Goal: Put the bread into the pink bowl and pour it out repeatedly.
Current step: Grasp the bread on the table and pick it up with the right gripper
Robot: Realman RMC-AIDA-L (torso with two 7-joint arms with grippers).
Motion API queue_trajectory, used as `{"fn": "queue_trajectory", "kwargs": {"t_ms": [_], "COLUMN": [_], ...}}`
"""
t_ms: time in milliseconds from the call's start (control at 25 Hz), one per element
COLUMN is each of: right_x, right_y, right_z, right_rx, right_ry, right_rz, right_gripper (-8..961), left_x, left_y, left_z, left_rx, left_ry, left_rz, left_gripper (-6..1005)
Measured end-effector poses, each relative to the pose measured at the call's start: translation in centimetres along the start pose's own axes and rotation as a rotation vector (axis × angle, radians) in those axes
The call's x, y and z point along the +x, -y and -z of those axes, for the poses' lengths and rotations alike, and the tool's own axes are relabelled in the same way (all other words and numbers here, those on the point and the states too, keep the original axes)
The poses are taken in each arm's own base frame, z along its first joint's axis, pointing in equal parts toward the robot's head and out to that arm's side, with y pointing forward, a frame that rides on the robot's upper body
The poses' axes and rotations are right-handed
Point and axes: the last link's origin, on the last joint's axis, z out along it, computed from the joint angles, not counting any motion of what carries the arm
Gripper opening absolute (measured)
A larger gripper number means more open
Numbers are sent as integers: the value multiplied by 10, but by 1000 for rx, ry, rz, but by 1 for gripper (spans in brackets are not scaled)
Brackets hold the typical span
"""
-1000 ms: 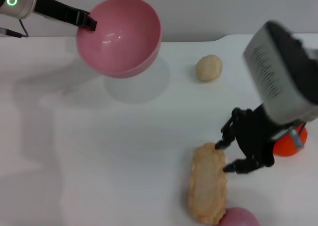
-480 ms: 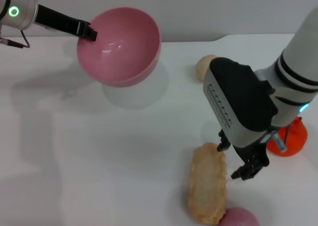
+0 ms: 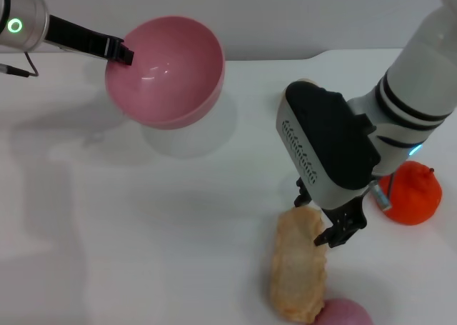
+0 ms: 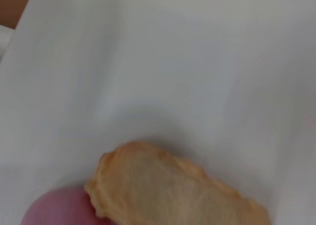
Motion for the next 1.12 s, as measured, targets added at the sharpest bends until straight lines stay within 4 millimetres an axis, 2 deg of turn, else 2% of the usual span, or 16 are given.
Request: {"fn": "queue_trajectory", "kwargs": {"t_ms": [520,1120], "right_x": [-8,0], "right_y": [-8,-15], "right_z": [-15,-31], "right_rx": [-27,-68], "right_ry": [46,59], "right_rz": [21,-27], "right_gripper": [623,617], "left_x": [-1,-10], "left_y": [0,1], "left_z": [0,-7], "left_rx": [1,-7], "left_ry": [5,26], "left_rz": [-5,15], "left_gripper": [46,46]}}
